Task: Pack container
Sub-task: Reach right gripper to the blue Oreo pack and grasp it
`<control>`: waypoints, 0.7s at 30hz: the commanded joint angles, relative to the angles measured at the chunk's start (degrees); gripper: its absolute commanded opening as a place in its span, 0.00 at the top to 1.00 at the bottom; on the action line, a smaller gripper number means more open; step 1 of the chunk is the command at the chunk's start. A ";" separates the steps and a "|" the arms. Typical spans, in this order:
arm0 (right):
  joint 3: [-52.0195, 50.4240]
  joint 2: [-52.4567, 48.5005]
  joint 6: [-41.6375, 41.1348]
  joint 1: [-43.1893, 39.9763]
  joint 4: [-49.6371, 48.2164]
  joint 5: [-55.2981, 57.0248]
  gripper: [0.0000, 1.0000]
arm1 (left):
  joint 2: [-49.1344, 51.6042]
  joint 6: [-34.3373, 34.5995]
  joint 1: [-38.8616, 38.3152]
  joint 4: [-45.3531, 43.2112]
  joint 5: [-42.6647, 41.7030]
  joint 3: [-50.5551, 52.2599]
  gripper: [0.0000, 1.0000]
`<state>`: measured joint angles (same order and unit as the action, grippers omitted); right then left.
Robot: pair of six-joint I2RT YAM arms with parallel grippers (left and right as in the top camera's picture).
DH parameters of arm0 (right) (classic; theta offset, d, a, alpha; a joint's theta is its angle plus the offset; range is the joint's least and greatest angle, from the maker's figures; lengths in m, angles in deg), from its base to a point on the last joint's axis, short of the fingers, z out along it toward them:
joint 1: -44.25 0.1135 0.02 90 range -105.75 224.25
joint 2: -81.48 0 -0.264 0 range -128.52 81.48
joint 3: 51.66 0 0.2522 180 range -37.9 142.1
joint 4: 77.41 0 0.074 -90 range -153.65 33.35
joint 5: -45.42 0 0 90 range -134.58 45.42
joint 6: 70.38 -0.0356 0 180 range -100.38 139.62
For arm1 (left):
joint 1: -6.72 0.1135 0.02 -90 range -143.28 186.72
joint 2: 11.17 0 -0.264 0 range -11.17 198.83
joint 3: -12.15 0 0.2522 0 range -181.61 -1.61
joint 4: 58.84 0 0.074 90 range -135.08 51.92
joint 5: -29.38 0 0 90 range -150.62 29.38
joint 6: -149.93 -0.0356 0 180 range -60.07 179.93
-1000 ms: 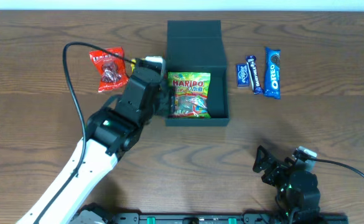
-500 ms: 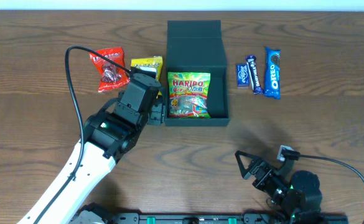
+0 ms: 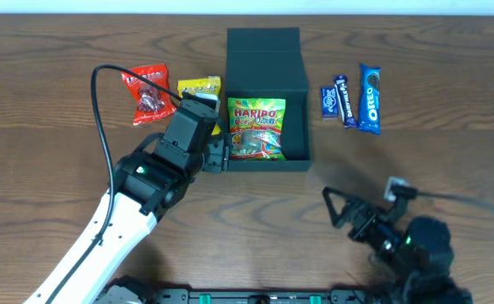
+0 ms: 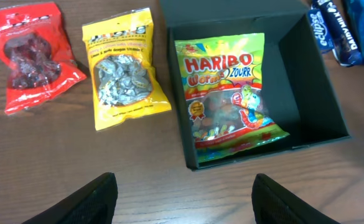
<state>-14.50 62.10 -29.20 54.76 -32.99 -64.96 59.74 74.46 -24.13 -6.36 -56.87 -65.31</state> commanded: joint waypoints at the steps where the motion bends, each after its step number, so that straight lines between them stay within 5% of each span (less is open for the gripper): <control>1: 8.68 -10.67 10.60 -2.01 1.46 8.11 0.01 | -0.76 -0.83 0.24 0.04 -0.76 -1.07 0.29; 7: 28.48 -39.74 23.69 -7.15 2.64 16.81 0.01 | -0.76 -0.83 0.24 0.07 -0.76 -1.07 0.29; 14: 45.11 -65.24 29.22 -13.66 2.62 20.81 0.09 | -0.76 -0.83 0.24 0.04 -0.76 -1.07 0.29; 21: 57.99 -83.27 30.69 -13.99 4.13 26.62 0.05 | -0.74 -0.83 0.24 0.11 -0.79 -1.07 0.25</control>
<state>40.03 -17.76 -0.42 41.16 -29.02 -41.42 59.55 74.43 -24.13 -6.27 -57.65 -65.31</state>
